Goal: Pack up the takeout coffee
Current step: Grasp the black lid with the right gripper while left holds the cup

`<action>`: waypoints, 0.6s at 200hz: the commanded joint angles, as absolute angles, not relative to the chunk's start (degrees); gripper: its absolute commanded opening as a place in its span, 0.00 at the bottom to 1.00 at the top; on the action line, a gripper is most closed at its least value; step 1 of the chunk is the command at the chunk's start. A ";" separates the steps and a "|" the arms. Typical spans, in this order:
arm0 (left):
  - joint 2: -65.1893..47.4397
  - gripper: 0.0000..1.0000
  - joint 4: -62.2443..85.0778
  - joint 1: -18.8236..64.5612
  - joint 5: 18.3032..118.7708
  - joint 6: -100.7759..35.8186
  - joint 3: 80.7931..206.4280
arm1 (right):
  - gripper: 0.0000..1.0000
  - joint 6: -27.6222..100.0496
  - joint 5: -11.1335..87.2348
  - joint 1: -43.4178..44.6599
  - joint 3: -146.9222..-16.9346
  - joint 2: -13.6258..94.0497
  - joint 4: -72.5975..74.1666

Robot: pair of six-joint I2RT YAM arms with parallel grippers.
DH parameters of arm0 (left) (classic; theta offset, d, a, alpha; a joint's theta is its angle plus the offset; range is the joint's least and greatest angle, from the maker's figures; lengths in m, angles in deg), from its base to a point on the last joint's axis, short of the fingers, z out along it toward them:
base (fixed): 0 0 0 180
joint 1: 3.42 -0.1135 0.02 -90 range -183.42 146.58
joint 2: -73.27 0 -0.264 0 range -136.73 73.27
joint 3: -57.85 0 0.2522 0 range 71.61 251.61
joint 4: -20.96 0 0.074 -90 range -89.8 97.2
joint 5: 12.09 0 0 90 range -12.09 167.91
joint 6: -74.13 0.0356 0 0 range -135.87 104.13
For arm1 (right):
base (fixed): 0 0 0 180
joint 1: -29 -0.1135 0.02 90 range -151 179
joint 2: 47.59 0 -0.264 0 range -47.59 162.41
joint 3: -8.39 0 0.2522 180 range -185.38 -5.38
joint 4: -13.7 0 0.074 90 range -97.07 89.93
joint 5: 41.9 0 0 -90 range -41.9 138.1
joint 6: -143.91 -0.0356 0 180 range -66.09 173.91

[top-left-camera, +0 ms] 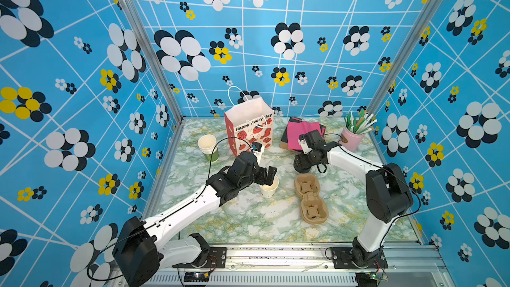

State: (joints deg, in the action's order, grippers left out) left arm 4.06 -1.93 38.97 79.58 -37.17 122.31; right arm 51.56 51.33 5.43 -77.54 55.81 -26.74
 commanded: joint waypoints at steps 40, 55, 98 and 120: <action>2.52 0.99 -0.80 38.50 78.39 -35.98 124.06 | 0.79 51.34 52.45 4.94 -79.29 57.53 -28.73; 2.30 0.99 -0.80 38.47 78.40 -35.98 124.17 | 0.76 51.31 52.76 4.94 -79.32 57.70 -28.73; 2.14 0.99 -0.71 38.41 78.35 -35.89 123.91 | 0.66 51.32 53.46 4.93 -79.47 57.05 -28.99; 2.29 0.99 -0.72 38.31 78.58 -35.81 123.68 | 0.64 51.06 53.29 4.98 -79.47 55.94 -28.91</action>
State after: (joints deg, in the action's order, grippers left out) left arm 2.44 -1.47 38.91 79.12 -37.02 122.35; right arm 51.56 52.38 5.39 -77.93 56.94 -27.16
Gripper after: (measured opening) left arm 0.992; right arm 0.702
